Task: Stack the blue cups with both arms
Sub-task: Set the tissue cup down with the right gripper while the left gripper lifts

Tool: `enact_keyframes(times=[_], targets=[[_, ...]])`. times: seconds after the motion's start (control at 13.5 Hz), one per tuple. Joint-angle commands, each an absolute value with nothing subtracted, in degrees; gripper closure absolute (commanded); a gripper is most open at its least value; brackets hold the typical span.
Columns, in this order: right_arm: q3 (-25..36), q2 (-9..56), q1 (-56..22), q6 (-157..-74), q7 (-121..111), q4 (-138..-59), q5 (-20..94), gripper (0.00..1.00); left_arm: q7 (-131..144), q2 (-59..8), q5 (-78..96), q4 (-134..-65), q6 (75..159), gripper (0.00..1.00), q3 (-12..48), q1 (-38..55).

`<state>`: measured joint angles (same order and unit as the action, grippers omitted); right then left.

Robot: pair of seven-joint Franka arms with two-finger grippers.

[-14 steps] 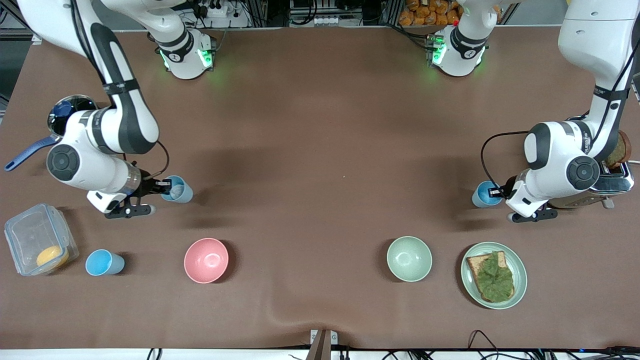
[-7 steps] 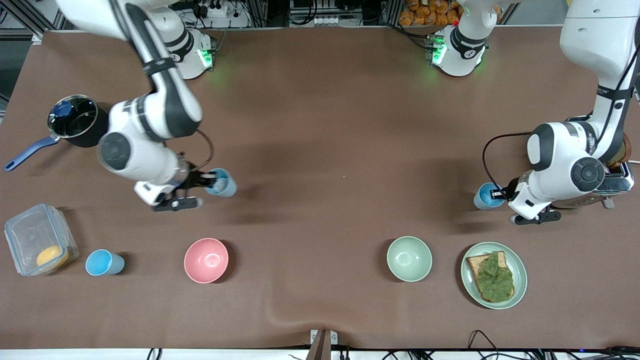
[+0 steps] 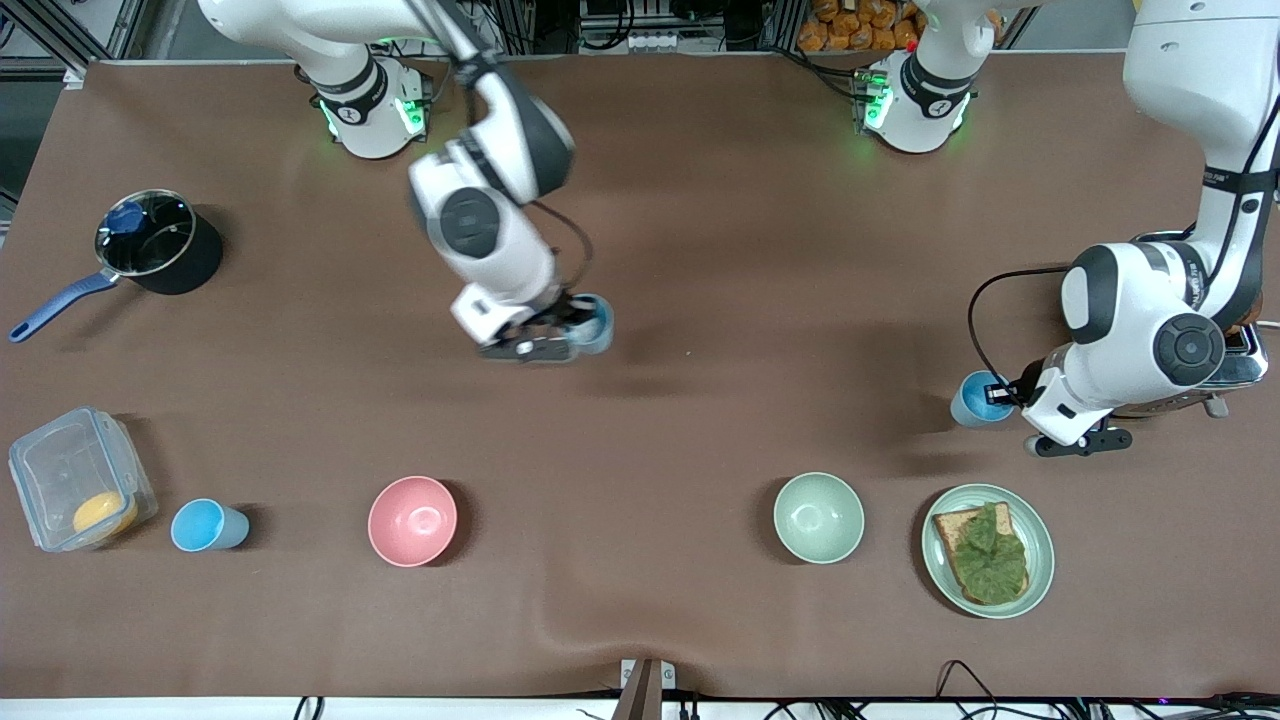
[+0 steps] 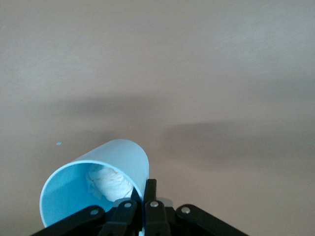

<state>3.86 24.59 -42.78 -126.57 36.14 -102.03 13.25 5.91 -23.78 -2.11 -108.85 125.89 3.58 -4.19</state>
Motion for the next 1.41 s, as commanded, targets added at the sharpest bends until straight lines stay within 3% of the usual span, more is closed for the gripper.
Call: enact_keyframes(times=[0.0,0.74,0.81,0.89,0.96,1.11,1.33], targets=[[4.7,31.1,-46.3,-130.5,41.2,-98.5,14.1,1.0,6.1,-20.7,-2.5,-109.0,124.4,1.0,3.9,-4.1],[4.8,35.0,-48.7,-132.4,46.6,-98.3,13.4,1.0,2.7,-14.1,-0.2,-103.6,113.0,1.0,6.0,-4.6],[4.8,35.2,-48.7,-132.5,47.0,-98.2,13.4,0.89,2.7,-13.1,-0.1,-102.1,110.1,1.0,6.1,-4.7],[4.9,35.3,-48.7,-132.5,47.0,-98.2,13.4,0.59,2.7,-12.5,0.6,-100.3,107.0,1.0,6.2,-4.7],[4.9,35.0,-48.2,-132.1,47.0,-98.0,13.4,0.43,3.0,-12.0,1.4,-98.2,103.7,1.0,6.2,-4.6],[5.2,34.5,-47.6,-130.2,46.9,-96.6,13.5,0.24,2.9,-11.9,1.4,-94.2,98.6,1.0,6.2,-5.1],[5.3,31.7,-45.7,-121.9,46.9,-92.8,13.5,0.06,3.2,-9.0,1.4,-89.3,89.0,1.0,6.0,-5.1]])
